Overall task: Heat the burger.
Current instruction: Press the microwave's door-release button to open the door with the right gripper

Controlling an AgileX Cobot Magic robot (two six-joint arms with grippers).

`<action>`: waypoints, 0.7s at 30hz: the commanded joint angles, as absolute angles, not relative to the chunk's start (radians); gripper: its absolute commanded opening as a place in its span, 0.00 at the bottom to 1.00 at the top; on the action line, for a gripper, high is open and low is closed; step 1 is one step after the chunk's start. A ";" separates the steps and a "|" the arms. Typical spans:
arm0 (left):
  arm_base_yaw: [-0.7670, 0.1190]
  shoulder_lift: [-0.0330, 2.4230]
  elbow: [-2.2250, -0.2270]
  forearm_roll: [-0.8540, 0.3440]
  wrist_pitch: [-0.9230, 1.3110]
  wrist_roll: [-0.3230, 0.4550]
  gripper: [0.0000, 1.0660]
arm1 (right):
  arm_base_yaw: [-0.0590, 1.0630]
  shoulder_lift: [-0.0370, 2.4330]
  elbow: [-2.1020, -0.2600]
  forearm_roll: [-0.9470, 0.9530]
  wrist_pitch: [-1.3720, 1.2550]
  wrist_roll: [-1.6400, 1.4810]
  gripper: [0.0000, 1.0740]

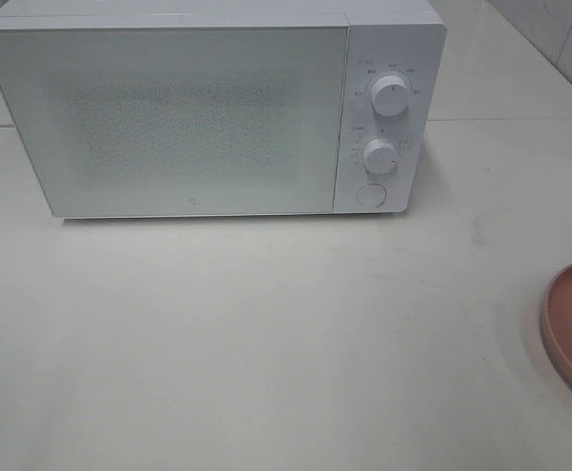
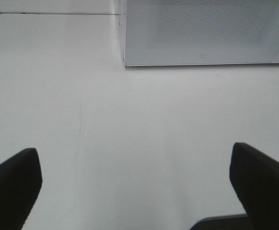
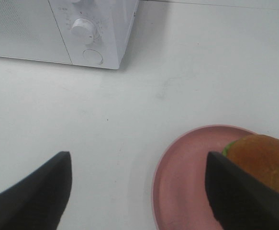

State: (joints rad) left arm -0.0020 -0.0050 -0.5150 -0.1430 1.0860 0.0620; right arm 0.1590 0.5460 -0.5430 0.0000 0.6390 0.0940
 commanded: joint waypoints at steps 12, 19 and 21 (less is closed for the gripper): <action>-0.008 -0.027 -0.516 -0.149 1.072 0.064 0.96 | 0.160 0.803 -0.551 0.000 0.383 0.087 0.70; -0.008 -0.027 -0.516 -0.149 1.072 0.064 0.96 | 0.160 0.962 -0.550 0.000 0.208 0.086 0.70; -0.008 -0.027 -0.516 -0.149 1.072 0.064 0.96 | 0.160 0.995 -0.536 0.000 0.142 0.086 0.70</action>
State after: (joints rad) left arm -0.0020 -0.0050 -0.5150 -0.1430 1.0860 0.0620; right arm 0.1590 0.9580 -0.5430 0.0000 0.2340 0.0940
